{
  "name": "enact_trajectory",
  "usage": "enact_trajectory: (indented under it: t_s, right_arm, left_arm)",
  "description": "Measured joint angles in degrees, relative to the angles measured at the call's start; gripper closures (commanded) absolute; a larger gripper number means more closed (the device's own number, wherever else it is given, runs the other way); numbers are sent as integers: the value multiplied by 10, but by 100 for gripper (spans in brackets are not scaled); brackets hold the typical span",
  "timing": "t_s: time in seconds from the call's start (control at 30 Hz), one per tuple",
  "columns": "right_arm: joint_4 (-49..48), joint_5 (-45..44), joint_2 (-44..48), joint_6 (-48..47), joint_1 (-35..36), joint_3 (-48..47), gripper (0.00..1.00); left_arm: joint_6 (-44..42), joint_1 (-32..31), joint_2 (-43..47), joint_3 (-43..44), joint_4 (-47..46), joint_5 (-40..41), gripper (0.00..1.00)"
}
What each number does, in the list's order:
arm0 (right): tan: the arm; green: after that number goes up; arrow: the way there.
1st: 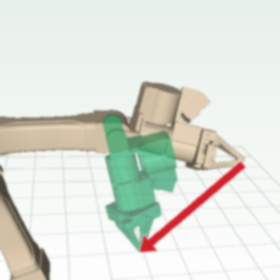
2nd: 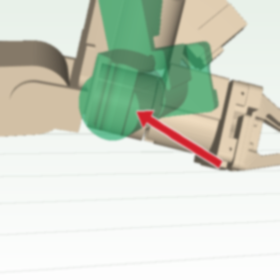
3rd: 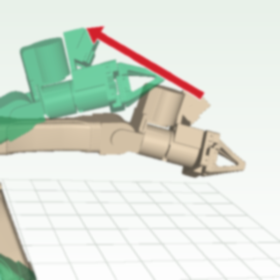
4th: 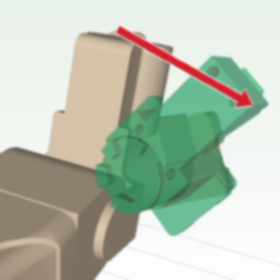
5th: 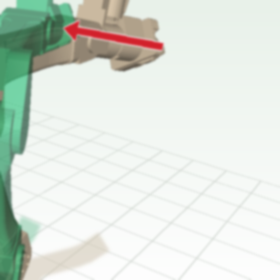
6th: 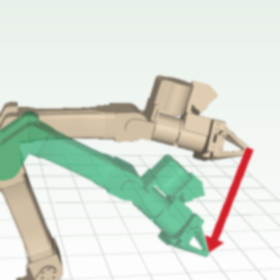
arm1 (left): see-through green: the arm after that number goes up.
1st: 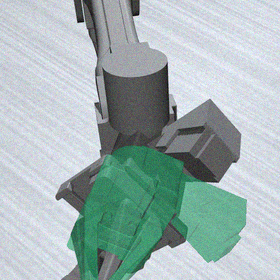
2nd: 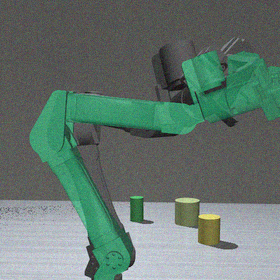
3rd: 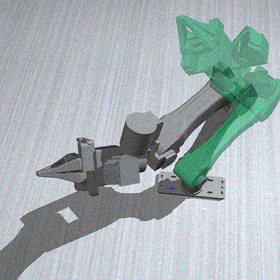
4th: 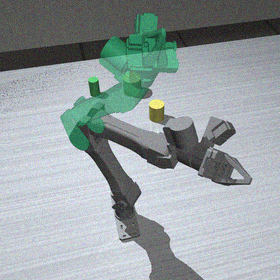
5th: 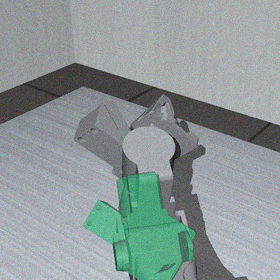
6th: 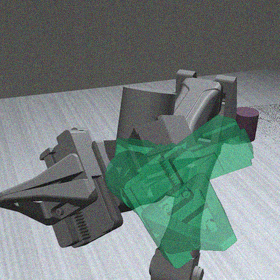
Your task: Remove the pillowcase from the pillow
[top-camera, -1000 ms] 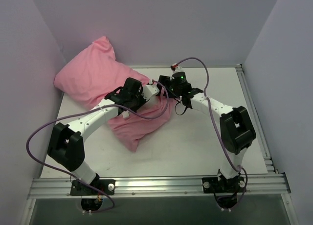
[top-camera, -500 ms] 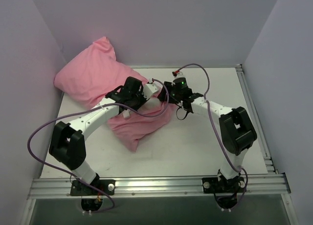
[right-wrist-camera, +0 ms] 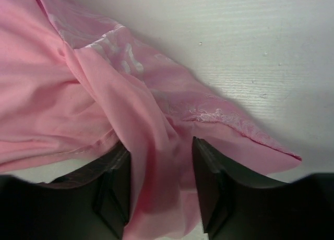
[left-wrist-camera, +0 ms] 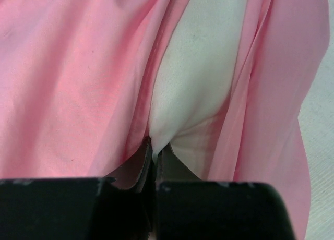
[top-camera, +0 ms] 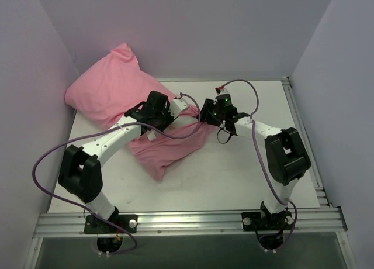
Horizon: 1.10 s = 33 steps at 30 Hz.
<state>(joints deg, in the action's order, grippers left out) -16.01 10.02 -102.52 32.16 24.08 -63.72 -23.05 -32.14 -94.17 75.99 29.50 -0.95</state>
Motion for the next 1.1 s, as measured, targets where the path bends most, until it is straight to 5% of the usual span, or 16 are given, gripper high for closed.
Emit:
enact_trajectory:
  t_s: [0.03,0.07,0.1,0.5,0.77,0.8,0.83,0.93,1.03,1.1]
  right_arm:
    - [-4,4,0,2,0,3,70]
    - [-7,8,1,4,1,7,94]
    - [-12,13,2,6,2,11,100]
    - [-115,76,8,37,-39,101,100]
    - [-208,91,-28,73,1,93,100]
    - [-212,85,-33,76,10,87,97]
    - [-212,79,-35,78,19,80,72]
    - [-219,77,-35,87,35,66,45]
    - [-217,87,-17,94,3,76,24]
    - [-188,76,37,89,-43,113,18]
  left_arm:
    - [0,0,0,0,0,0,98]
    - [0,0,0,0,0,0,98]
    - [1,0,0,0,0,0,98]
    - [92,114,39,67,41,-133,98]
    - [147,120,58,139,89,-172,98]
    - [152,114,54,153,97,-170,98]
    - [155,108,50,172,106,-169,98]
    - [164,88,24,245,122,-159,98]
    - [164,80,17,269,117,-140,98]
    - [164,78,14,268,117,-134,98]
